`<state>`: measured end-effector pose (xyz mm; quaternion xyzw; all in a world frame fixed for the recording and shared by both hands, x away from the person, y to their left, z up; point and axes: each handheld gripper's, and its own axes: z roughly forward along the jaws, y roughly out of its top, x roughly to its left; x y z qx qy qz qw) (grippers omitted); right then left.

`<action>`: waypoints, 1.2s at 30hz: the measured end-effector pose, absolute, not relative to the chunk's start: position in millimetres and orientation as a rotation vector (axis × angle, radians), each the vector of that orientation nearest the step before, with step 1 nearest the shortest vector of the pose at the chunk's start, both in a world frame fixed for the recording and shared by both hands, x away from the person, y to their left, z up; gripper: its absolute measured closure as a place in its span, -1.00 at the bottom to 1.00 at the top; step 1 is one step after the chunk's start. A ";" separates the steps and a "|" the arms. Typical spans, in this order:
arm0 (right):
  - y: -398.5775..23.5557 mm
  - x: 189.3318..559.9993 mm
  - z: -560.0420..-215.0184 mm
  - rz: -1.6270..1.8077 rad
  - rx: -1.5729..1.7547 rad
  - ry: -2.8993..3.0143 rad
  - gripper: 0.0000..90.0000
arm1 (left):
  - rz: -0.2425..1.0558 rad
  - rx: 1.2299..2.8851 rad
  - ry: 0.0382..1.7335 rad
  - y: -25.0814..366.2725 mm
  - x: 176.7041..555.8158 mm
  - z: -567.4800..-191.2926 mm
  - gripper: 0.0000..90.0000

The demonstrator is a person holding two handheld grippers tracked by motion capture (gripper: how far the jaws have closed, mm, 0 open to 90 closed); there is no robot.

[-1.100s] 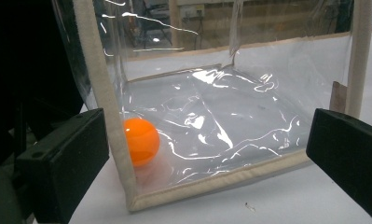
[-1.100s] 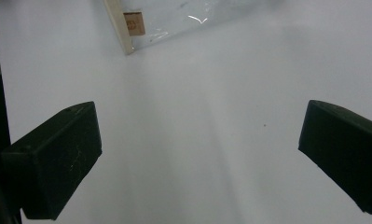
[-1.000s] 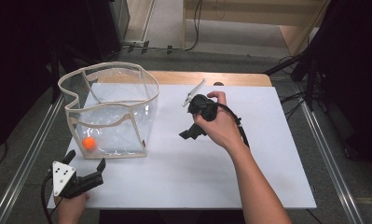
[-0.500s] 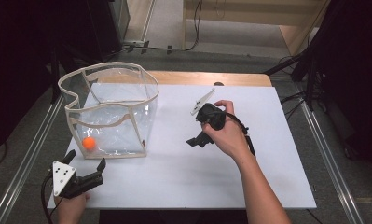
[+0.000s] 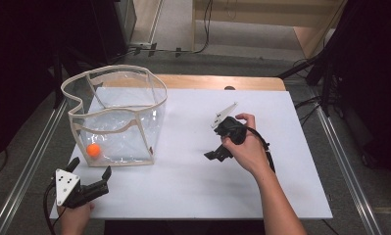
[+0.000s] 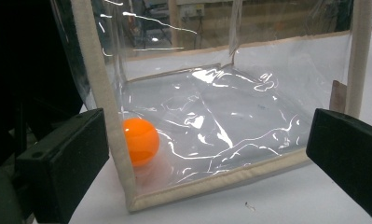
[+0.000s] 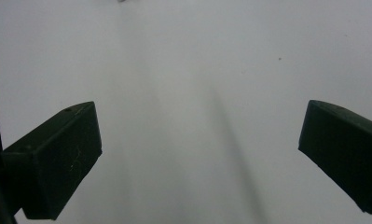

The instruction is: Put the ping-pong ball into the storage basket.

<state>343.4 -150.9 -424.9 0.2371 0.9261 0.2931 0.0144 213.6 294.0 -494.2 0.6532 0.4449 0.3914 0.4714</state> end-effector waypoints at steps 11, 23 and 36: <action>-172.2 333.8 -433.4 0.934 0.774 2.857 -1.00 | 0.955 1.592 1.091 294.2 213.6 -494.3 -1.00; -198.7 317.9 -438.9 0.954 0.822 2.829 -1.00 | 0.950 1.586 1.099 294.7 214.7 -494.0 -1.00; -229.8 299.2 -452.5 1.022 0.920 2.764 -1.00 | 0.953 1.589 1.100 294.3 214.2 -494.2 -1.00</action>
